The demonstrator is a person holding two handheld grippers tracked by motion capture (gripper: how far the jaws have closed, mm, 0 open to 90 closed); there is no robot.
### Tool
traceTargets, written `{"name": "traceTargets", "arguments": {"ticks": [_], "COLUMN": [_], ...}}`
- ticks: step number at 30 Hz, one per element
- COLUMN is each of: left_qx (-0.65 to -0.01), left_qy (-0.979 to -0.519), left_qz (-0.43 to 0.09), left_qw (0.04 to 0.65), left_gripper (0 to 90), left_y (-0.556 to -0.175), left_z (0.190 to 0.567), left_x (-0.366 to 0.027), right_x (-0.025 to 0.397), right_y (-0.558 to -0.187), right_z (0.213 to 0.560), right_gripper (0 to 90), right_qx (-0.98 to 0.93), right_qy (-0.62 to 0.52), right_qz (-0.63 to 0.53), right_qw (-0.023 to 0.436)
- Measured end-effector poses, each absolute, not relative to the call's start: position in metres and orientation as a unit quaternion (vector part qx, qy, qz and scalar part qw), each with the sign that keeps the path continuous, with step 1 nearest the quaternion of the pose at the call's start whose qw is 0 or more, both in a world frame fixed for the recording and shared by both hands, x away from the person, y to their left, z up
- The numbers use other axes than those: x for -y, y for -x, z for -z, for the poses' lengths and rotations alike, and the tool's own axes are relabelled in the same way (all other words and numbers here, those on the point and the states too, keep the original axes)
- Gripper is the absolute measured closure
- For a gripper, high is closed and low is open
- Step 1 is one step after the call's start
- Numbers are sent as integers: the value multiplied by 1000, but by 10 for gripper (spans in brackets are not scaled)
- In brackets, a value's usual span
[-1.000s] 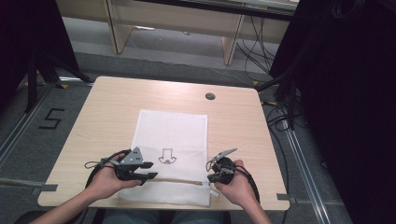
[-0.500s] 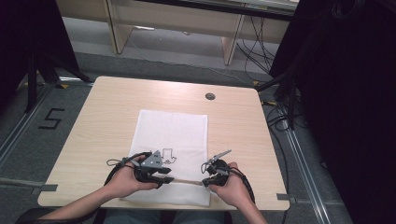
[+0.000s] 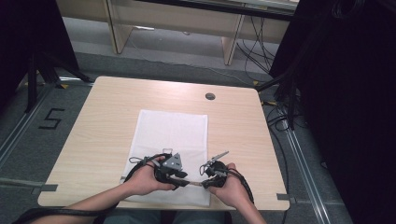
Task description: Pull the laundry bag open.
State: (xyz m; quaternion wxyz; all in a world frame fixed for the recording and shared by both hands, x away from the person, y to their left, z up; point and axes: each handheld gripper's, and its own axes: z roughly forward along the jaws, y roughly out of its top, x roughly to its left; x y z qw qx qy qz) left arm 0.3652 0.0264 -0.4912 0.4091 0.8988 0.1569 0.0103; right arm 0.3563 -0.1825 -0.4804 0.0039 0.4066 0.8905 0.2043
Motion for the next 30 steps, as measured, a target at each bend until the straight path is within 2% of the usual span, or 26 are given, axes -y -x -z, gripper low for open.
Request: {"name": "traceTargets", "arguments": {"ticks": [30], "left_qx": [-124], "left_qy": [-910], "left_qz": [-14], "left_qw": [394], "left_gripper": [695], "left_y": [-368], "left_z": [507], "left_x": [10], "right_x": [185], "right_y": [-358], "right_z": [482], "right_gripper": [900], "right_qx": [-890], "right_qy": [-404], "right_qz": [-212], "right_qw": [6]}}
